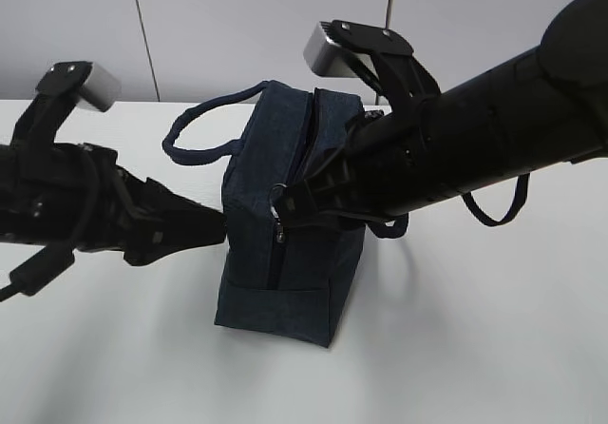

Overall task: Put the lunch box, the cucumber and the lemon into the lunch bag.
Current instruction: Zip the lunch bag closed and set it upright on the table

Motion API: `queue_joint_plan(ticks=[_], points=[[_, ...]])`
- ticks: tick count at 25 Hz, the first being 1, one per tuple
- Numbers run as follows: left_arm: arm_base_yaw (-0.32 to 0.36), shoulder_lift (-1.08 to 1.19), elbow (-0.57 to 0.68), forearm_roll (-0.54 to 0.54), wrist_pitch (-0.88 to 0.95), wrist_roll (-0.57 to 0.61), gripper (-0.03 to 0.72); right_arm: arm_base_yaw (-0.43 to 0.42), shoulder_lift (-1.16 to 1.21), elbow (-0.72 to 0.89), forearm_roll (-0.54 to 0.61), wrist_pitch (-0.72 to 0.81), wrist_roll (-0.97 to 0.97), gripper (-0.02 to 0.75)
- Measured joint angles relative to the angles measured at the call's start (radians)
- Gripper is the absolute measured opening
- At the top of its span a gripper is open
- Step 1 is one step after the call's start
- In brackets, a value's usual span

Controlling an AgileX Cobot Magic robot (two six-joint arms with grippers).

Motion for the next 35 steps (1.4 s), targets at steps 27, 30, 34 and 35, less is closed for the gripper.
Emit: queue_joint_plan(ticks=[27,30,34,35], points=[[0.0,0.128,-0.072,-0.047,0.066,0.075,-0.001,0.0,0.0,-0.005,0.002,-0.012,0.012,0.0],[0.0,0.128,-0.072,-0.047,0.082,0.077,-0.005,0.0,0.0,-0.024,0.002,-0.013,0.012,0.0],[0.0,0.128,-0.073,-0.04,0.096,0.077,-0.006,0.0,0.0,-0.05,0.002,-0.025,0.012,0.0],[0.0,0.128,-0.073,-0.035,0.101,0.077,-0.006,0.0,0.0,-0.054,0.002,-0.03,0.012,0.0]])
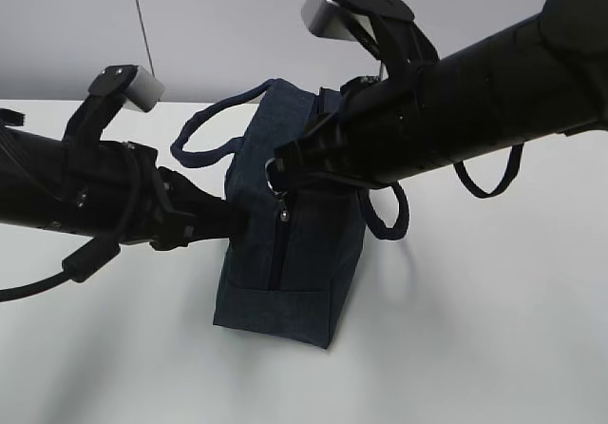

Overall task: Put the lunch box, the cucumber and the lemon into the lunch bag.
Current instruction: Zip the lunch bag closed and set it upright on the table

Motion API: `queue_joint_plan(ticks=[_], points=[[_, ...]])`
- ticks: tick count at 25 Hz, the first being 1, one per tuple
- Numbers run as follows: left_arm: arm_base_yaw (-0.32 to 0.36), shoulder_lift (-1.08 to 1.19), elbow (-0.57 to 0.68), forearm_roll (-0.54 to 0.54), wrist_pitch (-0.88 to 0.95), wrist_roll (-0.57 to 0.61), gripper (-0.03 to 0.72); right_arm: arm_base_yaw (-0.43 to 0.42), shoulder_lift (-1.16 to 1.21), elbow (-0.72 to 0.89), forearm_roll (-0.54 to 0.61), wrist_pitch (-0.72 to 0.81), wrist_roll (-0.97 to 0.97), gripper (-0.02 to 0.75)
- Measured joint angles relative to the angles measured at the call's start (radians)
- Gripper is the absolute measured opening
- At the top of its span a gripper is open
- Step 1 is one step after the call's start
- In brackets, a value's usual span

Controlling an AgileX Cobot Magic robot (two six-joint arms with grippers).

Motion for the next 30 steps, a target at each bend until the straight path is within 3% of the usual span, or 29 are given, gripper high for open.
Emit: queue_joint_plan(ticks=[18,30], points=[[0.0,0.003,0.0,0.047,0.078,0.0,-0.006,0.0,0.0,-0.006,0.008,-0.095,0.0,0.0],[0.0,0.003,0.0,0.053,0.078,0.0,-0.006,0.0,-0.012,-0.006,-0.062,0.235,0.016,0.001]])
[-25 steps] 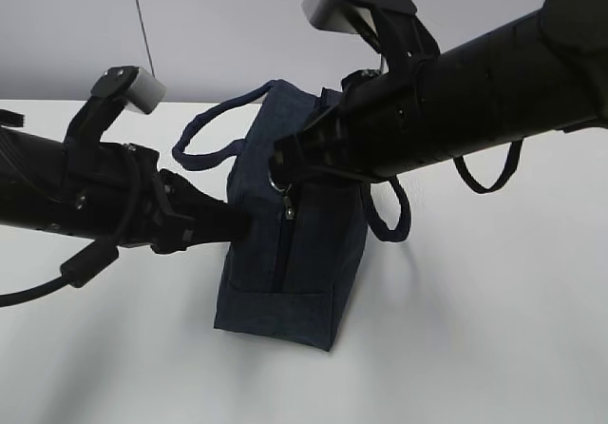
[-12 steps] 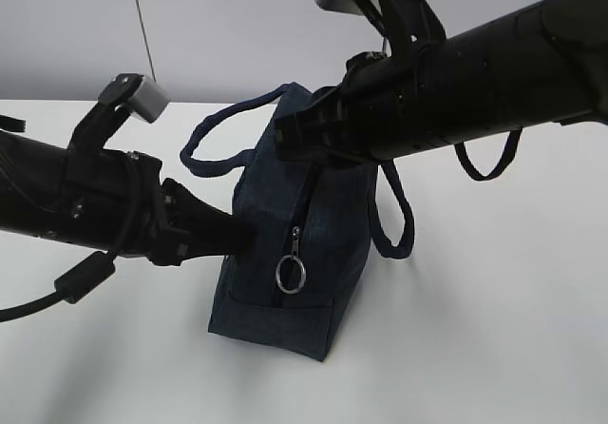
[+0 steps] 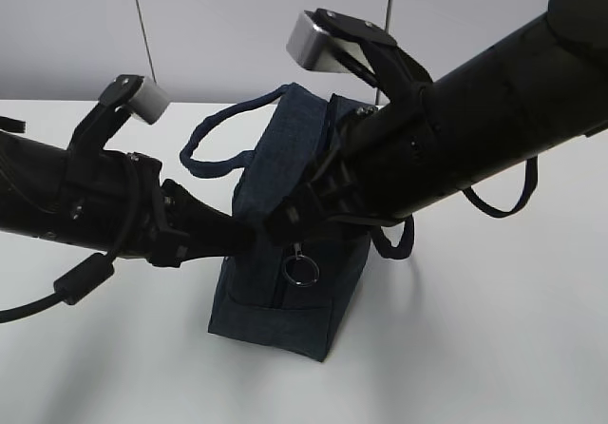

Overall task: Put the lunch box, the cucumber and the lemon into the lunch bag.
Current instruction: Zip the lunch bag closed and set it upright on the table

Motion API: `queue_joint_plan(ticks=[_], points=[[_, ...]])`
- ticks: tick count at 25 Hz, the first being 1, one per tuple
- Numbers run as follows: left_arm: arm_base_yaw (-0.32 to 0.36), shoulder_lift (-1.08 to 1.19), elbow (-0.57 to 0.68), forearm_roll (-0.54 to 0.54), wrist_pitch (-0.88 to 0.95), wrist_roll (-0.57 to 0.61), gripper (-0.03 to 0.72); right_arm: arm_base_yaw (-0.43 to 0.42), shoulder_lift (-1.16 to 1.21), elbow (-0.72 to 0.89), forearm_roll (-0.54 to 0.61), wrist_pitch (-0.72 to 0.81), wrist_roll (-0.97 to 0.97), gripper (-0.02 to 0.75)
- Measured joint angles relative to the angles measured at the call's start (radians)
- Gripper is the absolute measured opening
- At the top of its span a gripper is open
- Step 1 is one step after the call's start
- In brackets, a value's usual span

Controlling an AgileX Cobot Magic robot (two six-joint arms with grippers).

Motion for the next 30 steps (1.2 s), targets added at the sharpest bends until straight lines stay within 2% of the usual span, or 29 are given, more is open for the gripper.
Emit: queue_joint_plan(ticks=[2,4,6,9,14,19,27,30], points=[[0.0,0.0,0.0,0.0,0.0,0.0,-0.006,0.0,0.0,0.0,-0.007,0.025,0.005,0.033],[0.0,0.0,0.0,0.0,0.0,0.0,-0.006,0.0,0.0,0.0,-0.026,0.049,0.029,0.112],[0.0,0.0,0.0,0.0,0.0,0.0,-0.006,0.0,0.0,0.0,-0.085,0.06,0.075,0.221],[0.0,0.0,0.0,0.0,0.0,0.0,-0.006,0.0,0.0,0.0,-0.18,0.063,0.125,0.289],[0.0,0.0,0.0,0.002,0.0,0.0,-0.006,0.0,0.0,0.0,-0.271,0.068,0.077,0.306],[0.0,0.0,0.0,0.002,-0.002,0.0,-0.006,0.0,-0.001,0.04,-0.276,0.068,-0.072,0.307],[0.0,0.0,0.0,0.002,-0.01,0.0,-0.006,0.0,-0.001,0.116,-0.05,-0.021,-0.416,0.307],[0.0,0.0,0.0,0.002,-0.012,0.0,-0.006,0.0,-0.001,0.118,0.0,-0.055,-0.486,0.307]])
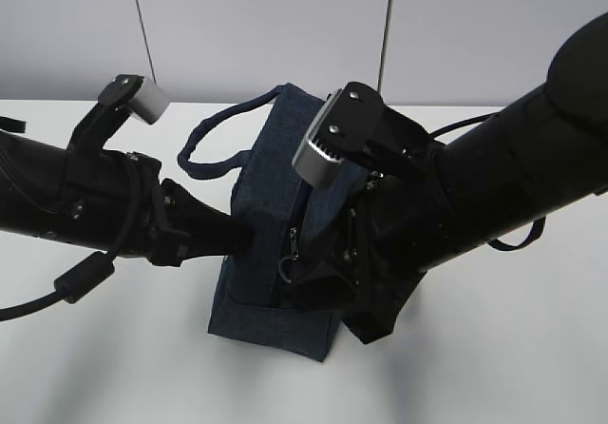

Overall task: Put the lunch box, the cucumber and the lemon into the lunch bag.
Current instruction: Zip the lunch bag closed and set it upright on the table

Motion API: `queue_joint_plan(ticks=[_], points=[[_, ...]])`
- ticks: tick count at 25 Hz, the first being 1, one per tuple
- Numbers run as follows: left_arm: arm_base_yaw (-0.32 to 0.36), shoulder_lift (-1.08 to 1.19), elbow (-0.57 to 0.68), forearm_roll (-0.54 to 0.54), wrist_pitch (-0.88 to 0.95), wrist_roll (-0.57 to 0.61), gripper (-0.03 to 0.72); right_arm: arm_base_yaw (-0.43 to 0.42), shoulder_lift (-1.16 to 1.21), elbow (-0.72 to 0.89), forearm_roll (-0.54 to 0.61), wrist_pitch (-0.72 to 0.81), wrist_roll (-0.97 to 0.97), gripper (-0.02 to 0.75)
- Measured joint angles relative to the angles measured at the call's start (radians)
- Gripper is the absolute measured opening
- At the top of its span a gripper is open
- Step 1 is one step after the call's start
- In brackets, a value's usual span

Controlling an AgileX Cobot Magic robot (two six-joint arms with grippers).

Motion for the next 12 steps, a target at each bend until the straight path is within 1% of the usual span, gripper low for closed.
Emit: queue_joint_plan(ticks=[12], points=[[0.0,0.0,0.0,0.0,-0.005,0.0,-0.006,0.0,0.04,0.0,0.017,-0.069,-0.028,0.307]])
